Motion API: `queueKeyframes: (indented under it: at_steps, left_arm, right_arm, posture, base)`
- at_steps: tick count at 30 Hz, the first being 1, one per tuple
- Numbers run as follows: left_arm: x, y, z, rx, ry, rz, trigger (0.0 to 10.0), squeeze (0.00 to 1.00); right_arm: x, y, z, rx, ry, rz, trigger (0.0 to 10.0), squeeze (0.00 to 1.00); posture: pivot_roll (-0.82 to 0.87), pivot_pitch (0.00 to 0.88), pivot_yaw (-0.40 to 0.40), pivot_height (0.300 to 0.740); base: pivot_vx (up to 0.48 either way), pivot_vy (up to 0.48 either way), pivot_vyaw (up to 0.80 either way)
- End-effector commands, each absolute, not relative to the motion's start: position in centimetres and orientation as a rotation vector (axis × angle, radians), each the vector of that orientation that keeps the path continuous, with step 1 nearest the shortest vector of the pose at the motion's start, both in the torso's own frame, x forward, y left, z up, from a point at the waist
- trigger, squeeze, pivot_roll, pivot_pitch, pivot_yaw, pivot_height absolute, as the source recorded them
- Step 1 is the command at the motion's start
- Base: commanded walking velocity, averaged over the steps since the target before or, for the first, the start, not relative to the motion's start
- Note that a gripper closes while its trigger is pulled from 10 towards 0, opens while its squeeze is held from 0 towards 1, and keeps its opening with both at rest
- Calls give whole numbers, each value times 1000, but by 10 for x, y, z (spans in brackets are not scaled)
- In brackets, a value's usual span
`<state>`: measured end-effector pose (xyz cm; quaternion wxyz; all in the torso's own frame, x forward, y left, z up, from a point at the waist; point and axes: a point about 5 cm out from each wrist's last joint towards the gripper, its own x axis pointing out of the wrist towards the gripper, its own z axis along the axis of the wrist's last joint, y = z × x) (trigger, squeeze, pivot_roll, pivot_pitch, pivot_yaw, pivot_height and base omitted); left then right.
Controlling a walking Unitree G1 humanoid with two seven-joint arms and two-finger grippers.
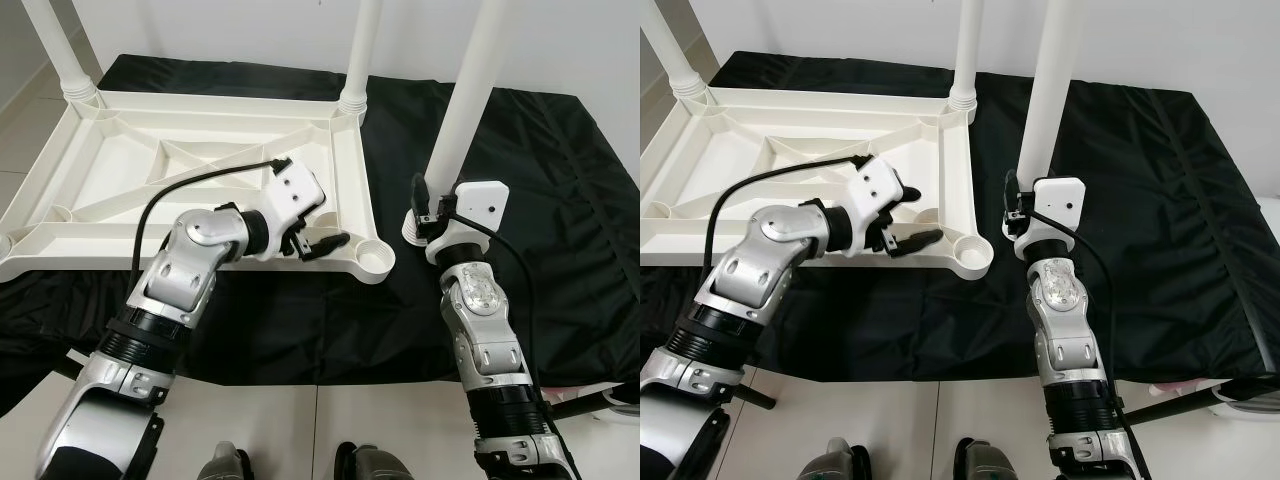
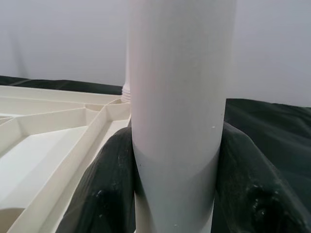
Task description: Building children table
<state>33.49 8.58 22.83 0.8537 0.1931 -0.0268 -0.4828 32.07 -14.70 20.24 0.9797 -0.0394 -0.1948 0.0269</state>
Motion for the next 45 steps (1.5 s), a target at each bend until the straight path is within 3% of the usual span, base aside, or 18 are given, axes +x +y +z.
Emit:
queueKeyframes:
  at_steps: [1,7,20,38,45]
  left_arm:
    - [343,93,232,372,-80,-818,10000,0]
    - [351,123,228,168,-75,-548,10000,0]
    - [344,129,211,-12,-44,-424,10000,0]
    - [340,161,204,25,-103,-134,10000,0]
    - [326,176,194,55,-111,-29,10000,0]
  right_arm:
    - [321,-145,203,-65,-393,66,10000,0]
    - [325,-139,202,-16,-385,120,10000,0]
    - [325,-138,201,23,-413,150,10000,0]
    - [329,-144,203,-6,-445,102,10000,0]
    - [317,-148,200,19,-473,109,10000,0]
  posture:
    - [7,116,-24,740]
    - [-1,89,-29,740]
    - [-17,65,-27,740]
    - [-16,42,-33,740]
    - [-24,32,-22,740]
  base:
    - [0,0,0]
    - [0,0,0]
    - [0,0,0]
    - [0,0,0]
    - [0,0,0]
